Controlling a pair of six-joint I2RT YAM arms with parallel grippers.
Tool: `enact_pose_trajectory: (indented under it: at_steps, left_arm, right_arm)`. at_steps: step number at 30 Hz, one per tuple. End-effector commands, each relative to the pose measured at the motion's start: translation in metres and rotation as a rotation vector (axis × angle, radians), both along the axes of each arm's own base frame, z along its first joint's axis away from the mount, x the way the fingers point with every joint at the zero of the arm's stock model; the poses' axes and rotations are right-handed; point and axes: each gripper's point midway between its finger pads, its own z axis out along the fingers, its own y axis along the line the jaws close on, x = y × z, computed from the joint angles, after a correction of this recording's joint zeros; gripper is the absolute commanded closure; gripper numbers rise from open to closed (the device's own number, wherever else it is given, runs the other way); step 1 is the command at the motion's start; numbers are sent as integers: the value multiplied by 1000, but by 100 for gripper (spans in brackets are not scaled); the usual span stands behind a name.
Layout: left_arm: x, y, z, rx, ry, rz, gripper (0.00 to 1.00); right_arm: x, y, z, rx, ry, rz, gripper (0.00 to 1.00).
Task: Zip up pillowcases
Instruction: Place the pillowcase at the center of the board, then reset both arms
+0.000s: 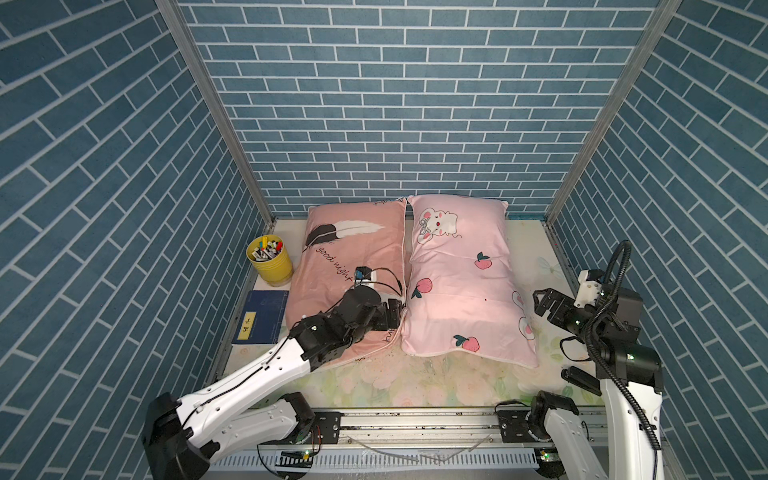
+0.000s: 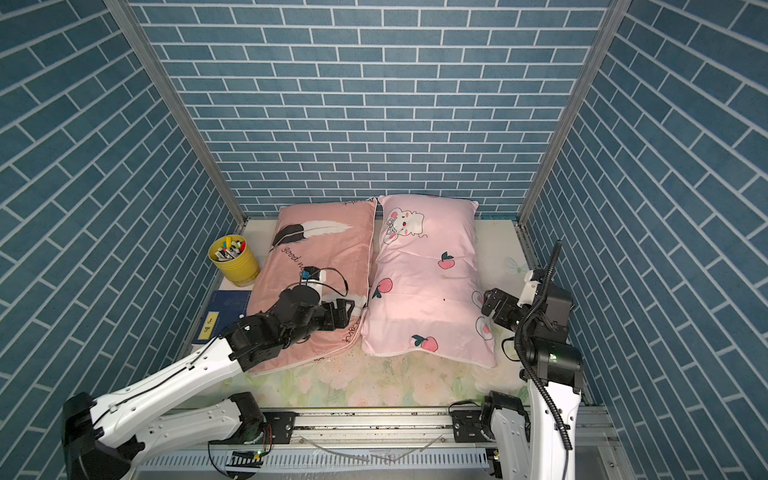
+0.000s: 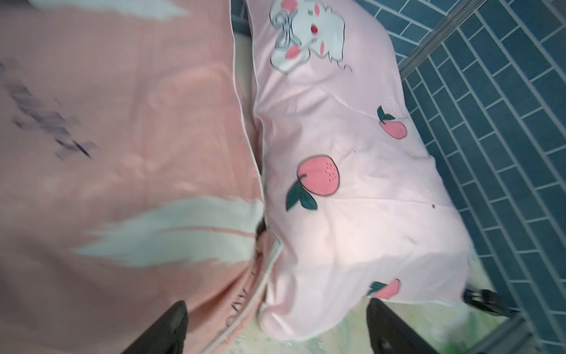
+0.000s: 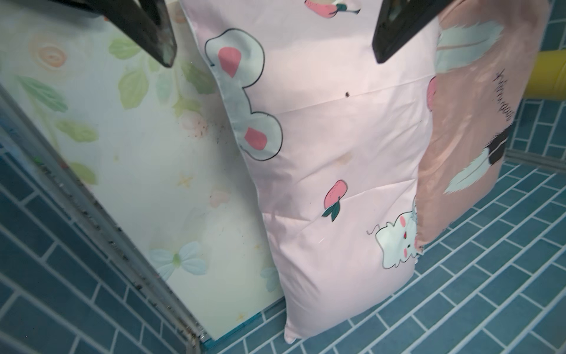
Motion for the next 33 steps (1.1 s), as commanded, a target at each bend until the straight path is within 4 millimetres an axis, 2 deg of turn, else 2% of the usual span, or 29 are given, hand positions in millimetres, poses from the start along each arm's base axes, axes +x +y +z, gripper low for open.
enact_pose_trajectory:
  at_steps: [1, 3, 8, 10, 12, 18, 24, 29, 33]
  left_arm:
    - [13, 61, -8, 350, -86, 80, 0]
    - [22, 91, -10, 451, -103, 154, 0]
    - [33, 162, -21, 791, -148, 339, 0]
    - [37, 182, -31, 793, -140, 413, 0]
    - [46, 191, -40, 717, -156, 447, 0]
    - [62, 225, -67, 680, -130, 540, 0]
    - [72, 235, -85, 666, -135, 559, 0]
    - [79, 239, -104, 614, -156, 551, 0]
    - [85, 241, -108, 606, -186, 550, 1]
  right_arm:
    - [22, -39, -11, -182, -38, -120, 1]
    - [31, -47, -23, -204, -57, -156, 1]
    - [43, -52, -41, -228, -33, -159, 1]
    - [47, -53, -53, -240, -9, -170, 1]
    - [52, -54, -69, -256, 9, -174, 1]
    - [74, -50, -87, -286, 22, -159, 1]
    - [90, -50, -119, -342, 27, -158, 1]
    - [98, -45, -131, -366, -2, -142, 1]
    - [104, -44, -141, -399, -37, -137, 1]
